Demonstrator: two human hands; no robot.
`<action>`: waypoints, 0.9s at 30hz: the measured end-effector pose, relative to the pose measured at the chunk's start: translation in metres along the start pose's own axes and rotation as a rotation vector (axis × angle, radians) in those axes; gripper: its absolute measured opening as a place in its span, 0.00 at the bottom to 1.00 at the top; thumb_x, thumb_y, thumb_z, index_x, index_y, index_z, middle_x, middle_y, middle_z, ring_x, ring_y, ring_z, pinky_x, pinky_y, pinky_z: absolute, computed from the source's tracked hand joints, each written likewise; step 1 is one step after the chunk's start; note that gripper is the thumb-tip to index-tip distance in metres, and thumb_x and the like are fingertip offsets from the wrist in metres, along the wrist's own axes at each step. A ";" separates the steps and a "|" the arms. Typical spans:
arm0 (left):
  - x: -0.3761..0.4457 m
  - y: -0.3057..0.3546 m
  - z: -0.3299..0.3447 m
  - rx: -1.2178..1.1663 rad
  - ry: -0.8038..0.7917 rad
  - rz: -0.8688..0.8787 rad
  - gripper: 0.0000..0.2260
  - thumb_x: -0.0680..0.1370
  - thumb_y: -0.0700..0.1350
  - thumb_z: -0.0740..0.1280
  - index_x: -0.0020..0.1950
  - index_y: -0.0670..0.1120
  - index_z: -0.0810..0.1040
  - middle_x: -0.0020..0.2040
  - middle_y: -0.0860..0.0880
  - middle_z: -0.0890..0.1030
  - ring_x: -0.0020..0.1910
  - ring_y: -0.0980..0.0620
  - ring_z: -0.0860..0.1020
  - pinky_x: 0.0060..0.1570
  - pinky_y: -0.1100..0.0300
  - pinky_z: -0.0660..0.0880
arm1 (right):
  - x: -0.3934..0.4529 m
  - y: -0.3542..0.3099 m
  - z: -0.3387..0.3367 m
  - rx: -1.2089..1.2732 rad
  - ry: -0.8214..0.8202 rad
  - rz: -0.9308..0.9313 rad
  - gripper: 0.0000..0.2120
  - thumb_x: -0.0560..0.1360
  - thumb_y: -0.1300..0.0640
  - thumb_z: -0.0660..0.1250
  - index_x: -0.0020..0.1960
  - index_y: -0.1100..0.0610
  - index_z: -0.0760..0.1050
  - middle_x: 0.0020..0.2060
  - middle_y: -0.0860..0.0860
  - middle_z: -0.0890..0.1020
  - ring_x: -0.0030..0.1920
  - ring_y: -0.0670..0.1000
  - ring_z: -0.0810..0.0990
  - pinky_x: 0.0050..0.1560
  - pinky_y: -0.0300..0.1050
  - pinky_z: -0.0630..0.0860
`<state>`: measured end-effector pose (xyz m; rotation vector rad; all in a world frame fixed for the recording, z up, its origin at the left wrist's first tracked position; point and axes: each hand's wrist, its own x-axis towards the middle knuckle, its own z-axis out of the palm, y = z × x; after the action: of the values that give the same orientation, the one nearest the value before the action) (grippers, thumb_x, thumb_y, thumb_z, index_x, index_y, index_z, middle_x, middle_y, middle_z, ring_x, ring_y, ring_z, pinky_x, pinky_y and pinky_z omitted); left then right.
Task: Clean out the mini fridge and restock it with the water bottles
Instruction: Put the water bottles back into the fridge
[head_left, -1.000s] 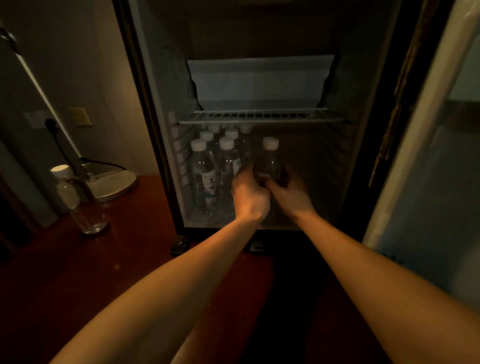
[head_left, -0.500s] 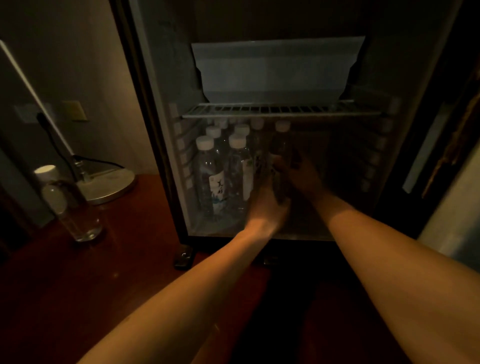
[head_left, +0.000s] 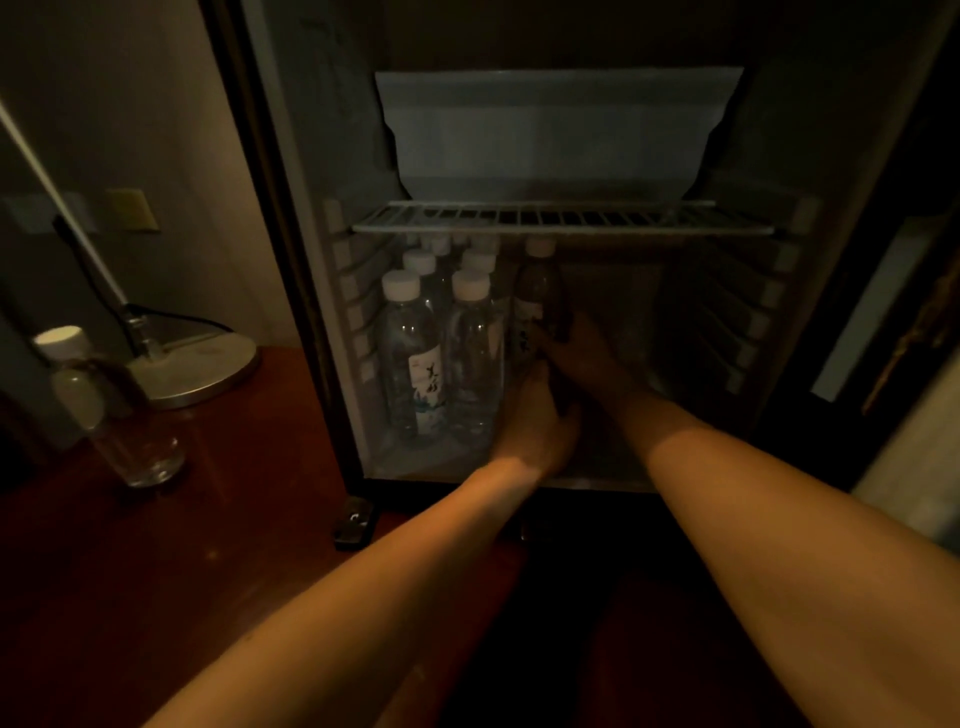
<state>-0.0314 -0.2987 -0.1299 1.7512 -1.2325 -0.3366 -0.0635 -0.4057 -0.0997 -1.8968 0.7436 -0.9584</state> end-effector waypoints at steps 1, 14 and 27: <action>-0.006 0.001 -0.006 0.016 -0.020 -0.007 0.25 0.76 0.39 0.65 0.73 0.44 0.67 0.70 0.44 0.72 0.69 0.45 0.70 0.69 0.50 0.68 | -0.007 -0.002 -0.001 -0.013 -0.011 0.035 0.21 0.77 0.62 0.67 0.69 0.66 0.69 0.63 0.60 0.76 0.66 0.56 0.73 0.58 0.37 0.70; -0.135 0.012 -0.092 0.499 0.068 0.159 0.16 0.77 0.48 0.65 0.65 0.49 0.72 0.63 0.49 0.77 0.62 0.46 0.76 0.54 0.50 0.74 | -0.141 -0.035 -0.019 -0.734 -0.112 0.132 0.26 0.74 0.44 0.65 0.69 0.53 0.68 0.64 0.58 0.75 0.63 0.61 0.75 0.62 0.54 0.74; -0.199 -0.056 -0.220 0.656 0.243 -0.028 0.22 0.78 0.53 0.64 0.71 0.49 0.69 0.69 0.50 0.73 0.66 0.48 0.73 0.59 0.51 0.73 | -0.197 -0.118 0.112 -0.642 -0.199 -0.268 0.19 0.72 0.41 0.68 0.59 0.50 0.75 0.55 0.50 0.81 0.56 0.54 0.79 0.54 0.52 0.77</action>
<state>0.0571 -0.0109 -0.1146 2.2773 -1.2156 0.3003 -0.0588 -0.1504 -0.0971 -2.6628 0.7441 -0.7153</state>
